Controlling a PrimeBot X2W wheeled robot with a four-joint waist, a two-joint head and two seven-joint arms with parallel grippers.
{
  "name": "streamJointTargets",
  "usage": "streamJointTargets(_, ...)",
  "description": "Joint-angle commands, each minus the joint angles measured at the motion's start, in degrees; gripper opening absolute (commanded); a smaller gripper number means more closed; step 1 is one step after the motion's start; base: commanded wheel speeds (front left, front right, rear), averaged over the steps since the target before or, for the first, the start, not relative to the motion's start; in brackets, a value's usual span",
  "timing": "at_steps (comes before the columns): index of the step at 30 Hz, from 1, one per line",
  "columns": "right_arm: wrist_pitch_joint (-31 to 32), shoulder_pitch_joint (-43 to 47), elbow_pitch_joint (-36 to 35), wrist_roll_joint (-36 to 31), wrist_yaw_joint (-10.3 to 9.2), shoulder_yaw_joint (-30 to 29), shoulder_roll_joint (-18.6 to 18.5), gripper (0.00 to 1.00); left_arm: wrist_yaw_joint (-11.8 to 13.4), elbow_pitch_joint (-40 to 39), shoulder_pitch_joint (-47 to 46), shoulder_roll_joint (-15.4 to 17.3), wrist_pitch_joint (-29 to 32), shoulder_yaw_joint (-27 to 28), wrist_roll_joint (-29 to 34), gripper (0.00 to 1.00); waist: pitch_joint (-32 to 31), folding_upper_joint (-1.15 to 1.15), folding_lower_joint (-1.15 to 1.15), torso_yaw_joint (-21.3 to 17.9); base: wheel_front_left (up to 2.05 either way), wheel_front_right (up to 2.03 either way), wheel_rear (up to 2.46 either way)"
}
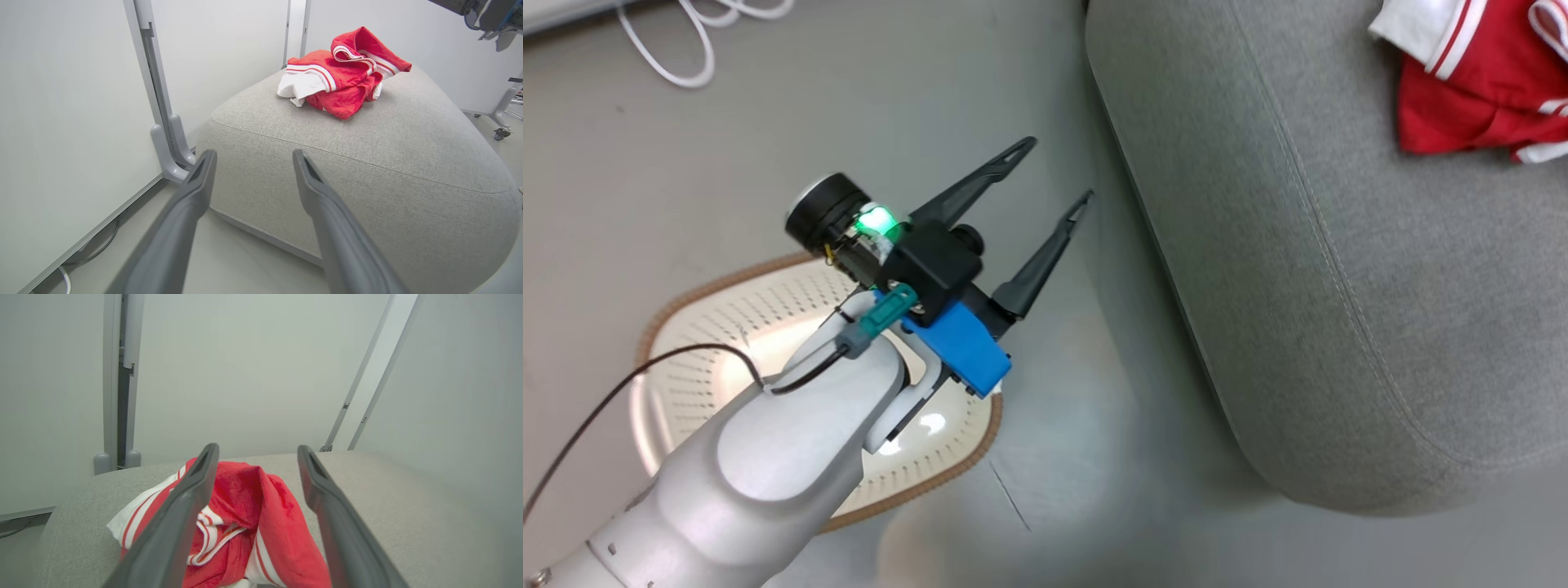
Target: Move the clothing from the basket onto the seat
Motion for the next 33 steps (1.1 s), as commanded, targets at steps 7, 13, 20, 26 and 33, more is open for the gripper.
streamJointTargets(7,-0.01,3.20,-2.89,-0.92,-0.04,6.87,2.52,1.00,2.88,-0.06,5.21,0.33,-0.99,7.09,-1.76,1.00,-9.03,0.00,0.01,5.63,0.00,0.00,0.00)
streamJointTargets(13,-0.01,5.42,-4.40,-1.13,-0.05,13.02,3.77,1.00,4.62,-2.49,11.98,0.46,-0.92,16.40,-0.67,1.00,-13.30,0.00,0.01,9.86,0.00,0.00,0.00)
streamJointTargets(20,-0.01,8.12,-4.86,-0.30,-0.04,18.63,5.64,1.00,4.58,-3.24,20.14,-1.77,-0.89,26.83,1.40,1.00,-17.49,0.00,0.01,14.59,0.00,0.00,0.00)
streamJointTargets(26,-0.01,11.79,-5.12,0.86,-0.04,20.86,7.89,1.00,3.16,-3.37,26.65,-5.03,-0.90,33.62,4.20,1.00,-21.35,0.00,0.01,17.82,0.00,0.00,0.00)
streamJointTargets(33,-0.01,16.65,-4.81,2.74,-0.04,22.22,10.10,1.00,0.54,-3.45,33.43,-8.06,-0.90,38.96,8.37,1.00,-25.08,0.00,0.01,19.89,0.00,0.00,0.00)
